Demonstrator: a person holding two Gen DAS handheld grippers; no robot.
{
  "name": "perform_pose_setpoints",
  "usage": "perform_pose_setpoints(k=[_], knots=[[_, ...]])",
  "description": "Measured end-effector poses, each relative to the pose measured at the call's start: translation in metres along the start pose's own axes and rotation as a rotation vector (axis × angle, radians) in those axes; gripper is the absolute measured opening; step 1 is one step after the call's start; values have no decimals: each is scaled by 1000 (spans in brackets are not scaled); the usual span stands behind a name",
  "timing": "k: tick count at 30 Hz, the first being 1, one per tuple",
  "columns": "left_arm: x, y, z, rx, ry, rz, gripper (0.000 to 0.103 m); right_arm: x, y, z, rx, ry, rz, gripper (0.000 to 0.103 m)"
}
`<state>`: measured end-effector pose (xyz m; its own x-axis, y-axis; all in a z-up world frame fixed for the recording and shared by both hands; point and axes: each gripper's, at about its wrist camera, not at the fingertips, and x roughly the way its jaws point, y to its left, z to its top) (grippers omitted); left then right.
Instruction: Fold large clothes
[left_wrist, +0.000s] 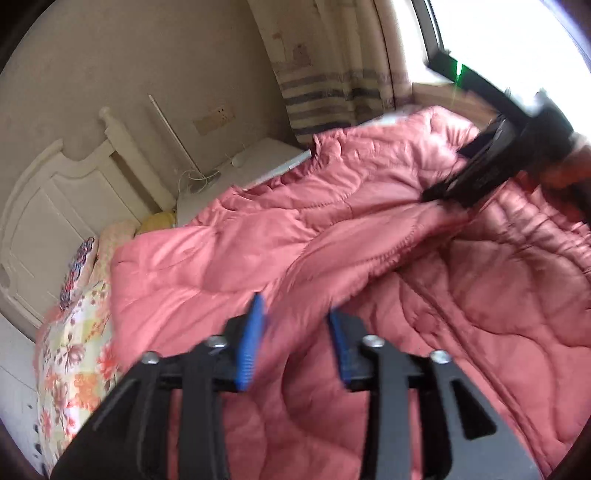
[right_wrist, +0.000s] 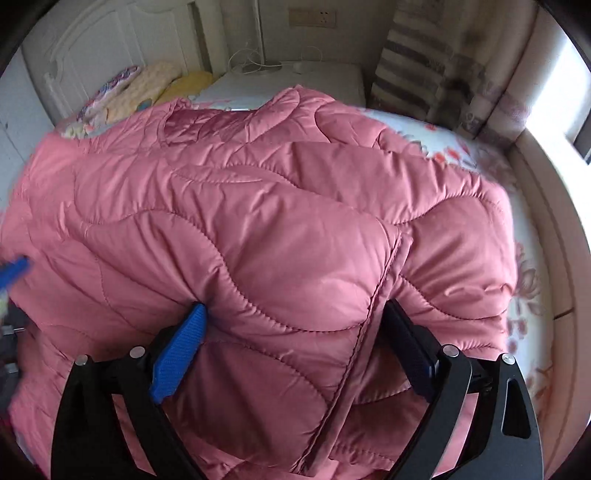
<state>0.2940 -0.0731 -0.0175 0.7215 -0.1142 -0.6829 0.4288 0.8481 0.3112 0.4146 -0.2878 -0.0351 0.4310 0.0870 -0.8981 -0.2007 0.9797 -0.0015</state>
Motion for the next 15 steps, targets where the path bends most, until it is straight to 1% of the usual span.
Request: perform_pose_setpoints(k=[1, 2, 3, 4, 5, 7, 8, 9, 10, 11, 12, 13, 14, 15], knots=[[-12, 7, 1, -26, -21, -31, 48, 1, 2, 1, -2, 4, -3, 90], [-21, 13, 2, -43, -36, -40, 50, 4, 2, 2, -3, 6, -3, 91], [-30, 20, 5, -66, -57, -37, 55, 4, 3, 2, 1, 10, -3, 91], [-39, 29, 11, -99, -92, -36, 59, 4, 2, 3, 2, 13, -9, 91], [-42, 34, 15, -116, -107, -34, 59, 4, 6, 6, -9, 10, -24, 90], [-38, 46, 28, -156, -121, -12, 59, 1, 5, -1, -26, -1, -43, 90], [-30, 47, 34, -153, -114, 8, 61, 1, 6, 0, -27, 1, -48, 90], [-17, 48, 38, -134, -86, 18, 61, -8, 3, -3, -24, -4, -56, 90], [3, 47, 38, -132, -29, 35, 61, -15, 3, -4, -20, -16, -68, 90], [19, 49, 36, -145, 14, 53, 59, -26, 4, -5, -19, -36, -85, 90], [33, 53, 33, -173, 40, 66, 56, -37, 9, -5, -31, -66, -100, 90], [47, 57, 27, -206, 65, 84, 55, -47, 16, -5, -51, -100, -108, 90], [57, 59, 22, -227, 89, 86, 55, -53, 22, -6, -73, -122, -120, 90], [65, 59, 16, -240, 103, 76, 55, -50, 25, -5, -90, -121, -143, 90]])
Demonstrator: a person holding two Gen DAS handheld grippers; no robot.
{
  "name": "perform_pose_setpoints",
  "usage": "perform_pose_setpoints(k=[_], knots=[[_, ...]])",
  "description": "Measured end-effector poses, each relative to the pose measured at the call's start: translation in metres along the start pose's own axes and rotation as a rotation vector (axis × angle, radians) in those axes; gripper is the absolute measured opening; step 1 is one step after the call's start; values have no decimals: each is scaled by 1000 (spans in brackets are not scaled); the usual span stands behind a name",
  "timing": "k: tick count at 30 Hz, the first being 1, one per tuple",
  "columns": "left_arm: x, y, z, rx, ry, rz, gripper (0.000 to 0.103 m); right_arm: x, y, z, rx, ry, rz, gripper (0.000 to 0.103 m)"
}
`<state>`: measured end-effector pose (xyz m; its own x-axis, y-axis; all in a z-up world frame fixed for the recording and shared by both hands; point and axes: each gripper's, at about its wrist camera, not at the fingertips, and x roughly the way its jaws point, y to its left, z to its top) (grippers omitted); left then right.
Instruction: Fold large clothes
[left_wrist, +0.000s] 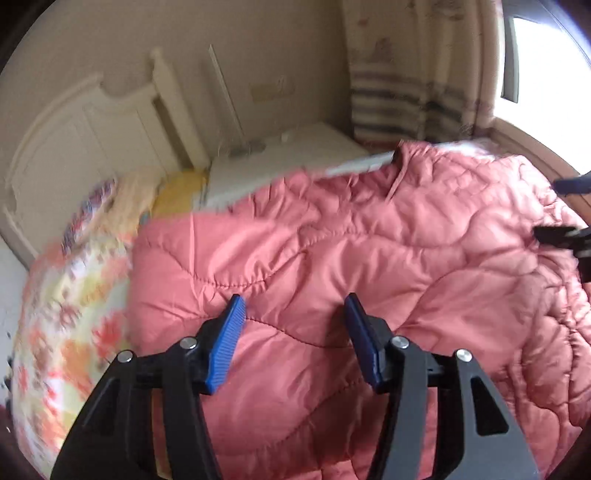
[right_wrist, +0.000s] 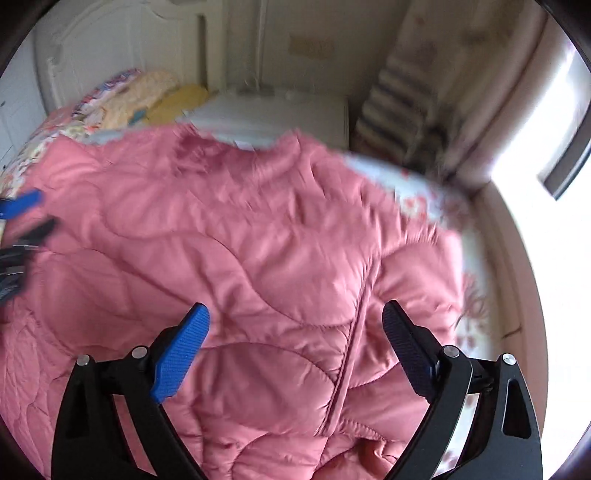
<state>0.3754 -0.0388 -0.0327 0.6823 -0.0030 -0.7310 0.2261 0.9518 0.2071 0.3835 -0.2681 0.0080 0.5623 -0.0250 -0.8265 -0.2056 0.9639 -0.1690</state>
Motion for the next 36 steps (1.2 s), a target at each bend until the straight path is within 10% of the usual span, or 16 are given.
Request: perform_pose_setpoints(k=[7, 12, 18, 21, 24, 29, 36], knots=[[12, 0, -4, -2, 15, 11, 56, 57, -14, 3, 89, 134, 83, 96], [5, 9, 0, -20, -16, 23, 56, 19, -16, 9, 94, -14, 10, 94], [18, 10, -2, -37, 10, 7, 56, 66, -19, 11, 74, 134, 86, 98], [-12, 28, 12, -69, -59, -30, 56, 35, -26, 25, 46, 61, 39, 95], [-19, 35, 33, -33, -107, 88, 59, 22, -32, 43, 85, 27, 40, 95], [44, 46, 44, -55, 13, 127, 59, 91, -13, 43, 18, 133, 28, 99], [57, 40, 25, -14, 56, 135, 59, 56, -22, 41, 23, 84, -2, 96]])
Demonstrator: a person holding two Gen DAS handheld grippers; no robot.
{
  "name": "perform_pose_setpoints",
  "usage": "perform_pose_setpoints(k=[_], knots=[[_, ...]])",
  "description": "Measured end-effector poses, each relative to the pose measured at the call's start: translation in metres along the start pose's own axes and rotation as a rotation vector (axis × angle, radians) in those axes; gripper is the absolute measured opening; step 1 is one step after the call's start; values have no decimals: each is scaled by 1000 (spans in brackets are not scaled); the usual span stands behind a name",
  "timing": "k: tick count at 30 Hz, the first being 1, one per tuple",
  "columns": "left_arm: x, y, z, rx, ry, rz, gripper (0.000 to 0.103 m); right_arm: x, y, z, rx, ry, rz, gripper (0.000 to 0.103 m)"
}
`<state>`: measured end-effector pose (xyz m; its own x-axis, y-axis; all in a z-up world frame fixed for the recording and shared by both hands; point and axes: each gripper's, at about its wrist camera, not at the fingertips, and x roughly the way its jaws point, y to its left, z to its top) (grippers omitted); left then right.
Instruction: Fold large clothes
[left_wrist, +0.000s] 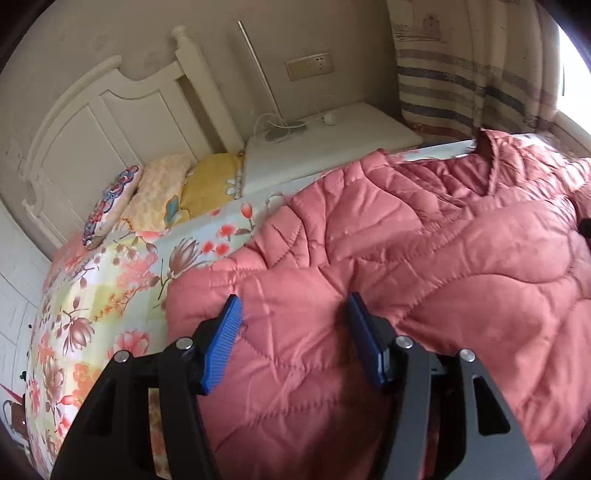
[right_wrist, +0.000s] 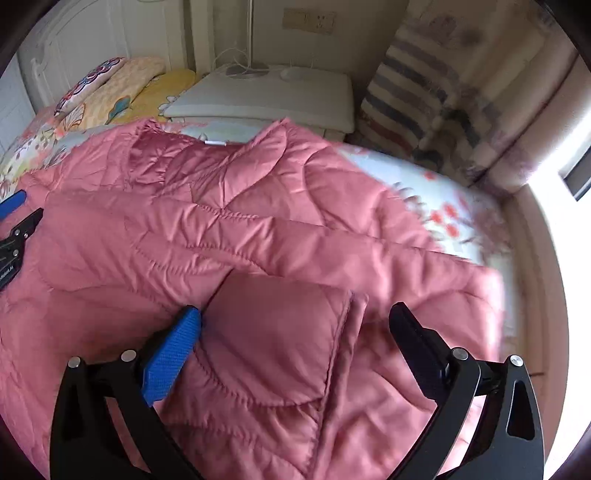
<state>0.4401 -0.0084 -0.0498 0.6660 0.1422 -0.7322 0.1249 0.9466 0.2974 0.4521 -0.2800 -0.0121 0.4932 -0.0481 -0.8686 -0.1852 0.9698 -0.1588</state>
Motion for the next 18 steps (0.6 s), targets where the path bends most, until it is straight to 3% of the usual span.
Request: perform_pose_setpoints(k=[3, 5, 7, 9, 12, 14, 16, 18], knots=[[-11, 10, -7, -14, 1, -28, 59, -24, 8, -22, -53, -44, -34, 97], [-2, 6, -9, 13, -3, -3, 63, -3, 16, -34, -102, 15, -64, 97], [11, 2, -11, 6, 11, 12, 64, 14, 6, -36, -39, 54, 55, 98], [10, 3, -11, 6, 2, 14, 63, 6, -2, -22, -39, 99, 65, 97], [10, 5, -13, 1, 0, 4, 63, -26, -11, 9, -21, -32, 25, 95], [11, 5, -13, -6, 2, 7, 63, -26, -4, 32, -12, -56, 8, 96], [12, 3, -13, -10, -1, 17, 64, 3, 17, 51, -64, -11, 34, 95], [11, 0, -14, -10, -11, 30, 64, 49, 32, 58, -92, 92, -49, 95]])
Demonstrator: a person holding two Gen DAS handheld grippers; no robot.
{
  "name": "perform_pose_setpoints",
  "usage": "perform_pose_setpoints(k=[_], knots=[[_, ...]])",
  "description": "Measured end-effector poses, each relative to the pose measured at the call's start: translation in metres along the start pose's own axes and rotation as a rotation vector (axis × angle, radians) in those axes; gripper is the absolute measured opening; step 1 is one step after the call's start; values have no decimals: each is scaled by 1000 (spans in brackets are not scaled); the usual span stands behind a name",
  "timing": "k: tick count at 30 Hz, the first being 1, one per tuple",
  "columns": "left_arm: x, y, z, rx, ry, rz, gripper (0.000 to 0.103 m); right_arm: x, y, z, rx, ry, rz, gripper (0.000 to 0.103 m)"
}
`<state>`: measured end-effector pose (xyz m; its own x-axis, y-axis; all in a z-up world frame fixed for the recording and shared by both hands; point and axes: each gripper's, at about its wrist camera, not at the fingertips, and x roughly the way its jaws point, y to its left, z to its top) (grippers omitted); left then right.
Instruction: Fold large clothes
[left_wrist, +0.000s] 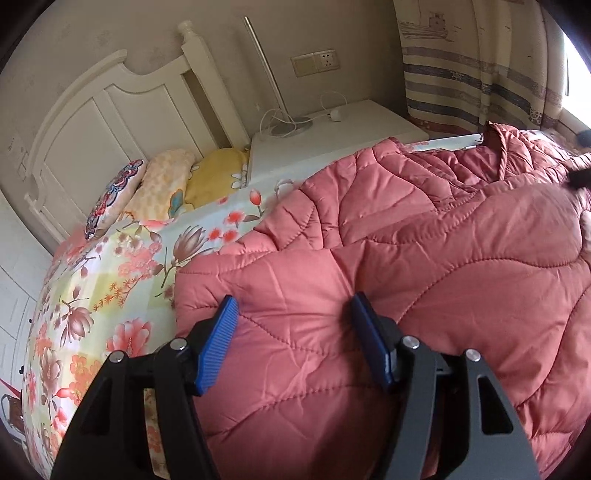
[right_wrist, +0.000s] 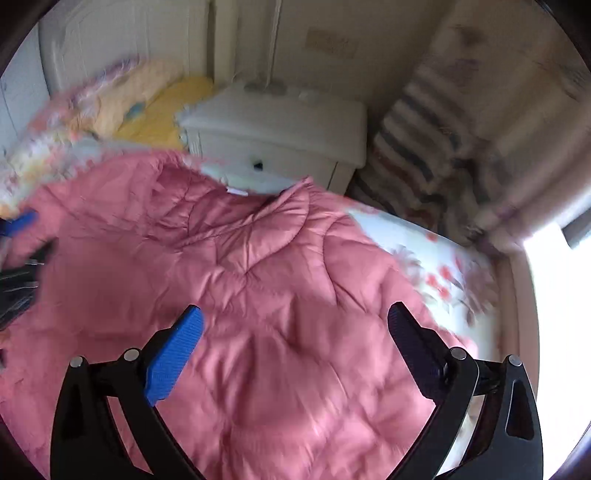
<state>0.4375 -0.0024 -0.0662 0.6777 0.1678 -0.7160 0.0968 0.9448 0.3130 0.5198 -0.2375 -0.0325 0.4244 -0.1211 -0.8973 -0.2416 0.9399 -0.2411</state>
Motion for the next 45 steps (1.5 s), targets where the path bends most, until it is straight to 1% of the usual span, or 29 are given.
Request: perform_pose_setpoints(k=[2, 3, 4, 6, 8, 9, 10, 12, 13, 14, 15, 16, 17, 19, 21, 25, 28, 31, 34, 35, 37, 38, 41, 42, 44, 45], knots=[[2, -2, -1, 3, -10, 32, 64, 15, -5, 3, 57, -16, 81, 97], [3, -3, -1, 1, -16, 41, 64, 19, -11, 7, 87, 13, 117, 97], [3, -3, 0, 1, -17, 40, 64, 18, -13, 9, 95, 23, 119, 97], [3, -2, 0, 1, -17, 33, 64, 3, -16, 10, 104, -3, 57, 96], [3, -1, 0, 0, -22, 33, 64, -20, -10, 5, 80, -62, -16, 96], [3, -1, -1, -2, -24, 35, 64, -35, -3, -7, 53, -103, -51, 96], [3, -1, -1, -3, -30, 42, 65, -44, 4, -17, 28, -121, -74, 96], [3, -3, -1, -1, -40, 53, 65, -54, 16, -38, -9, -139, -98, 97], [5, -3, 0, -3, -41, 59, 65, -52, 23, -47, -34, -132, -99, 97], [6, -3, 1, -1, -42, 59, 66, -40, 30, -51, -57, -107, -117, 97], [7, -4, 3, 0, -44, 57, 66, -33, 31, -49, -54, -95, -111, 97], [8, -4, 4, 0, -43, 59, 66, -21, 29, -44, -23, -95, -69, 97], [11, -4, 7, -3, -35, 74, 66, -20, 23, -41, 8, -113, -32, 97], [15, -1, 11, -19, -26, 85, 66, -9, 15, -25, 45, -101, 25, 97], [22, 2, 18, -42, -10, 102, 66, -2, 11, -12, 54, -99, 46, 97], [38, 8, 33, -57, 0, 113, 66, 9, 10, 7, 71, -120, 30, 97], [49, 12, 45, -59, 1, 110, 66, 13, 9, 13, 71, -138, 27, 98], [59, 13, 55, -56, 3, 129, 67, 18, 6, 25, 87, -154, 16, 98], [55, 16, 56, -74, -10, 126, 66, 2, 3, 26, 79, -195, -35, 97], [47, 20, 54, -93, -20, 105, 66, -15, -3, 18, 92, -227, -21, 97], [30, 27, 49, -113, -52, 41, 66, -42, -17, 0, 110, -273, 72, 97], [19, 30, 46, -115, -69, 20, 66, -56, -25, -15, 118, -282, 103, 97], [-25, 42, 27, -128, -136, -33, 66, -94, -53, -79, 166, -264, 197, 98], [-44, 43, 15, -115, -164, -37, 68, -106, -63, -109, 181, -246, 225, 98], [-74, 43, -11, -91, -200, -37, 73, -125, -79, -166, 211, -215, 224, 98], [-91, 43, -33, -72, -207, -48, 73, -131, -85, -189, 222, -203, 224, 98]])
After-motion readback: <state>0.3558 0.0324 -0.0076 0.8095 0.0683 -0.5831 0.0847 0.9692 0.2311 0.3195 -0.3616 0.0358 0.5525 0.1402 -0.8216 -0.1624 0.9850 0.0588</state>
